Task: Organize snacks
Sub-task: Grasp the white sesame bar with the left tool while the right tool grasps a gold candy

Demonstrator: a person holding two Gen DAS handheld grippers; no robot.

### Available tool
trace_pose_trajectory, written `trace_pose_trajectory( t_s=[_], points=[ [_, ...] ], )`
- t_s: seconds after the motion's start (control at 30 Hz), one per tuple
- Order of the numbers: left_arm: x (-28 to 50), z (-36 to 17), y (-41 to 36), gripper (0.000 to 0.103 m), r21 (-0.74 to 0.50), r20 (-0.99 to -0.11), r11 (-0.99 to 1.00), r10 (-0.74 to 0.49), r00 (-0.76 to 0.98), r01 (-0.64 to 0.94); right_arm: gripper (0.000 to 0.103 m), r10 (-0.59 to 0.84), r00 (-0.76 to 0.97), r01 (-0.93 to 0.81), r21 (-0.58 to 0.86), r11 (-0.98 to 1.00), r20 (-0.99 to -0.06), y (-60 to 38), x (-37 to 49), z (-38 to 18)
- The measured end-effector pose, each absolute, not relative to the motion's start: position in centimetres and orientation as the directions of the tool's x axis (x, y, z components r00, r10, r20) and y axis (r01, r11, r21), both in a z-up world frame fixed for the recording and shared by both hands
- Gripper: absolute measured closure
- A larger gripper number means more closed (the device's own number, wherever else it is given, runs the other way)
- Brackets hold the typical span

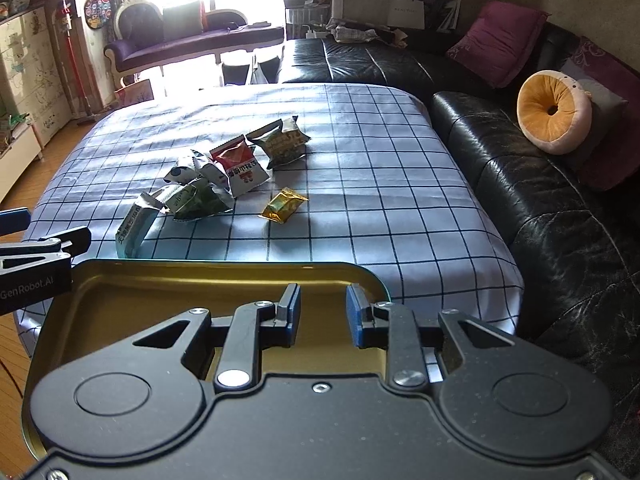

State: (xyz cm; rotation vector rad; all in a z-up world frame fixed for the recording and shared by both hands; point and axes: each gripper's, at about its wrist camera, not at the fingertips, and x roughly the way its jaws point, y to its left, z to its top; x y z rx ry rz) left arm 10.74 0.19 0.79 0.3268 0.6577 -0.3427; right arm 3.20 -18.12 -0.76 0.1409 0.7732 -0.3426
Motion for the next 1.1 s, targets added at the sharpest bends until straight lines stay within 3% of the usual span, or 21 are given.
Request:
trace_pose_trajectory(
  t_s=[0.2,0.3,0.57,0.7,0.83,0.97,1.1],
  points=[
    [14.5,-1.9,-0.8,0.027,0.189,-0.707,0.878,-0.19,0.682,0.44,0.067,-0.107,0.673,0.372,0.21,0.904,-0.732,-20.6,6.4,-1.3],
    [15.9,-3.1,-1.0,0.028,0.174,-0.734,0.878,-0.186,0.653,0.445,0.067,-0.102,0.696,0.418,0.285,0.863,-0.711,-21.8,7.6,-1.8],
    [18.5,-4.4,-1.3,0.031,0.131,-0.769,0.875,-0.207,0.605,0.466,0.069,-0.151,0.678,0.399,0.187,0.898,-0.719,-22.2,11.6,-2.7],
    [19.8,-5.0,-1.2,0.05,0.087,-0.805,0.888,-0.205,0.556,0.452,0.07,-0.183,0.663,0.402,0.139,0.905,-0.726,-22.0,12.9,-3.4],
    [20.1,-5.3,-1.0,0.052,0.054,-0.807,0.891,-0.227,0.546,0.451,0.07,-0.157,0.634,0.419,0.166,0.893,-0.757,-22.6,14.1,-4.4],
    [20.4,-5.2,-0.9,0.075,0.04,-0.798,0.894,-0.24,0.552,0.447,0.069,-0.122,0.613,0.437,0.206,0.876,-0.781,-23.2,15.0,-5.3],
    [20.7,-5.0,-0.6,0.077,0.01,-0.799,0.906,-0.246,0.548,0.422,0.068,-0.122,0.639,0.42,0.212,0.882,-0.76,-22.9,15.4,-4.8]
  ],
)
